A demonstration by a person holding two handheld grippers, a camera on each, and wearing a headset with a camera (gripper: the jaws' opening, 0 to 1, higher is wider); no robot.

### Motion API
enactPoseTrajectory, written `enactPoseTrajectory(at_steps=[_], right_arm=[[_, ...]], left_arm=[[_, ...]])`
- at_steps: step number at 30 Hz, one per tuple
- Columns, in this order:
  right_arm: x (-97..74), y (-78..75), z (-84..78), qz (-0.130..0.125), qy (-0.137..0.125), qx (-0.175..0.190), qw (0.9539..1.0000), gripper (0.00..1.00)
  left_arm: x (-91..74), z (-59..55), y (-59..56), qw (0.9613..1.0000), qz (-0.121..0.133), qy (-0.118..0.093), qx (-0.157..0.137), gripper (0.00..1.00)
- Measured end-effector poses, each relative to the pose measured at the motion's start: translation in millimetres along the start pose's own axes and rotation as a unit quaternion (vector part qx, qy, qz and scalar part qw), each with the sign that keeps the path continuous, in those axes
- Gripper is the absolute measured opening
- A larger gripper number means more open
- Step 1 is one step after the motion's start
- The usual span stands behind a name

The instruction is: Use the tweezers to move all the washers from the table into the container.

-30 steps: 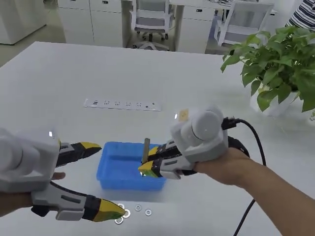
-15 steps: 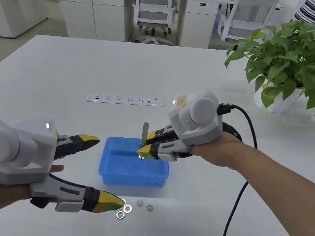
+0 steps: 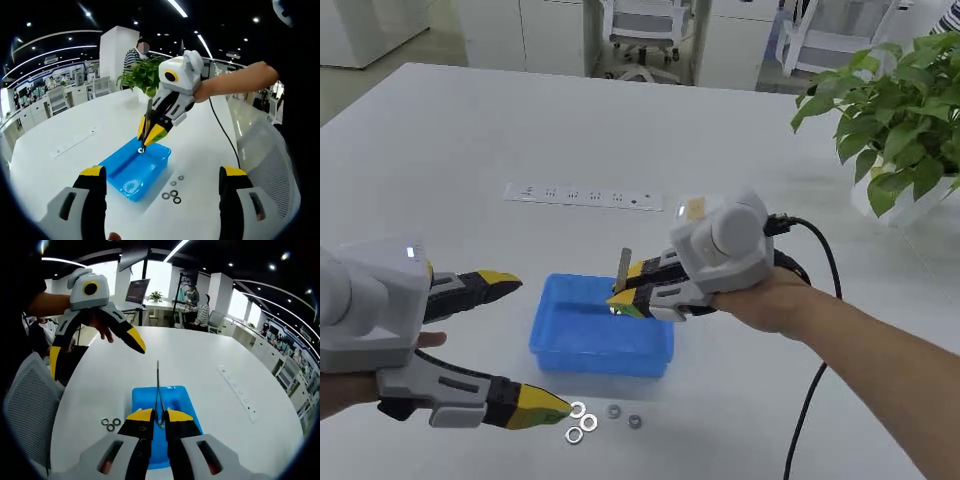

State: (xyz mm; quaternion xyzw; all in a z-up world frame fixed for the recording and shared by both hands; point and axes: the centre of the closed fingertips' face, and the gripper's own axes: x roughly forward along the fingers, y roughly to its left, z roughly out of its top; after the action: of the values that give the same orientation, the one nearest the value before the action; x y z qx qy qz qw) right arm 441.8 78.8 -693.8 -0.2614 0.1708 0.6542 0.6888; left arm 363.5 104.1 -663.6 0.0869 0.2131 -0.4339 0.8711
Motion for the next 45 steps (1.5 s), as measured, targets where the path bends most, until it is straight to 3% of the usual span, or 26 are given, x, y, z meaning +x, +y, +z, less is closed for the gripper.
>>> enactPoseTrajectory(at_steps=[17, 30, 37, 45], right_arm=[[28.2, -4.3, -29.6, 0.016, 0.005, 0.02, 0.9997, 0.1], [39.3, -4.9, -46.5, 0.027, 0.018, 0.029, 0.9991, 0.1], [41.9, -0.5, -54.2, 0.035, 0.025, 0.03, 0.9986, 0.1], [43.0, 2.3, -59.1, 0.041, 0.034, 0.022, 0.9983, 0.1]], left_arm=[[-1.4, -4.4, 10.2, 0.9999, 0.006, -0.001, -0.01, 0.99], [7.7, 0.1, 15.6, 0.9999, -0.01, 0.0, -0.003, 0.91], [19.3, 9.6, 20.9, 0.9995, -0.02, -0.008, 0.022, 0.74], [42.0, 21.1, 26.1, 0.9973, -0.042, 0.001, 0.06, 0.55]])
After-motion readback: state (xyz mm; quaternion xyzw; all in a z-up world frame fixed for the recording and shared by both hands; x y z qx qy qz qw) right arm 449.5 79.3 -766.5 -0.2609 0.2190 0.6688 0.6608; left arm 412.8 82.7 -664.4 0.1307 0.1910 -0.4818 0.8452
